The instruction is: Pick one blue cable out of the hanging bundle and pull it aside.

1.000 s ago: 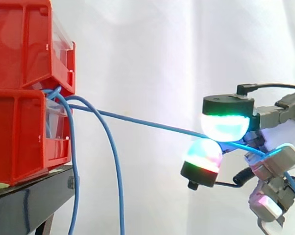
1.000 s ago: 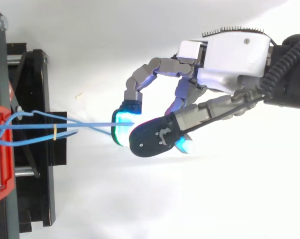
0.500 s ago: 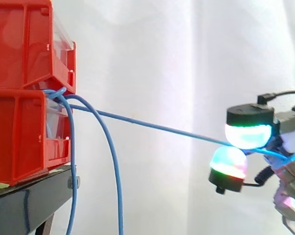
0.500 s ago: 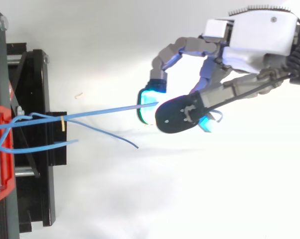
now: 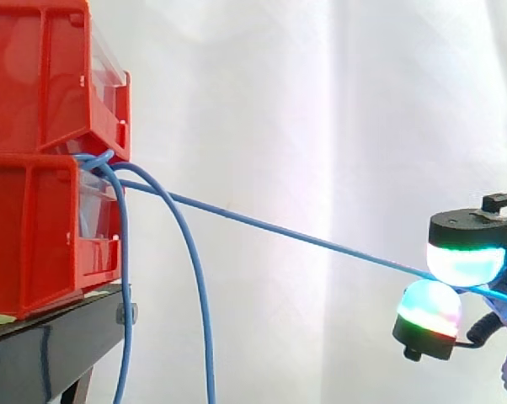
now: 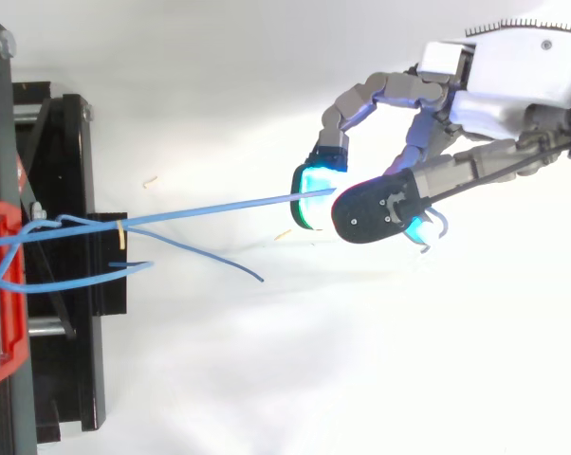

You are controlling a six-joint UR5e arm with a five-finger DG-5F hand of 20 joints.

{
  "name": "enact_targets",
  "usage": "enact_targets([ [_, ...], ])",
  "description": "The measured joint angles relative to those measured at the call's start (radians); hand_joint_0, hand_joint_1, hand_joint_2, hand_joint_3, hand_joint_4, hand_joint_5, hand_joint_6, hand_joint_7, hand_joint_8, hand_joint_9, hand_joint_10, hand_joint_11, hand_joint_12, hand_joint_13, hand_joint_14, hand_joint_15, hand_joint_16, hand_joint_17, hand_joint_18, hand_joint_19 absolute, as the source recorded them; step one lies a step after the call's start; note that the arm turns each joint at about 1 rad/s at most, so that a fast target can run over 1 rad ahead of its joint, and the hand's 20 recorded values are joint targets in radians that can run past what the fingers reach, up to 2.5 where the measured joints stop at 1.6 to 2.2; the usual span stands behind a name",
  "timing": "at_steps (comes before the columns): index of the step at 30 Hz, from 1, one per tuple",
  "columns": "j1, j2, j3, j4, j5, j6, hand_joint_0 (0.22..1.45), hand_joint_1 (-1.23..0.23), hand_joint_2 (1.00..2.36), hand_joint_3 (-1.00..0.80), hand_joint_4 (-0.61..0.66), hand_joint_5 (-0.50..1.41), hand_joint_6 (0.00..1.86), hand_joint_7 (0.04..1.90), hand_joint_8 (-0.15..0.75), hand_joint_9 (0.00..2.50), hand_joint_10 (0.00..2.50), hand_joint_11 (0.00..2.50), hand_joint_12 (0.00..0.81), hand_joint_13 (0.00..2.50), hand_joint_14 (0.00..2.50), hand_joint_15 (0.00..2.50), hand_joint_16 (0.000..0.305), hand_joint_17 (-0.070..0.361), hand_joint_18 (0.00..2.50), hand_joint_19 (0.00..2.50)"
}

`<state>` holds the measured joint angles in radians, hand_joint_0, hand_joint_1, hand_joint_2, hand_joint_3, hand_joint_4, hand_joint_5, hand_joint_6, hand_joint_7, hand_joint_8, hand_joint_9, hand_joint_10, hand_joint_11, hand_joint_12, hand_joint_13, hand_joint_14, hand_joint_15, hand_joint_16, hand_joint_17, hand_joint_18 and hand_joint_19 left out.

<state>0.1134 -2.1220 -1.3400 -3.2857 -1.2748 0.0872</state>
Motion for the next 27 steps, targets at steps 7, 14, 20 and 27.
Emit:
enact_targets([
  [7,0.001,0.0,-0.02,0.017,-0.001,0.001,0.62,-0.69,1.01,-0.29,-0.12,-0.06,0.92,0.91,0.237,1.46,0.03,1.09,0.33,1.02,0.02,0.65,0.047,0.106,0.74,0.49],
  [14,0.007,0.0,-0.109,0.135,0.001,0.017,0.62,-0.69,1.01,-0.29,-0.12,-0.06,0.92,0.9,0.242,1.47,0.03,1.08,0.334,1.02,0.02,0.65,0.048,0.109,0.75,0.49],
  [20,0.01,-0.001,-0.152,0.26,0.004,0.025,0.62,-0.69,1.01,-0.29,-0.12,-0.06,0.92,0.9,0.24,1.47,0.03,1.08,0.336,1.03,0.02,0.65,0.049,0.11,0.76,0.49],
  [27,0.011,-0.001,-0.155,0.282,0.009,0.022,0.62,-0.69,1.01,-0.29,-0.12,-0.05,0.92,0.91,0.245,1.48,0.03,1.08,0.336,1.03,0.02,0.64,0.049,0.111,0.77,0.49],
])
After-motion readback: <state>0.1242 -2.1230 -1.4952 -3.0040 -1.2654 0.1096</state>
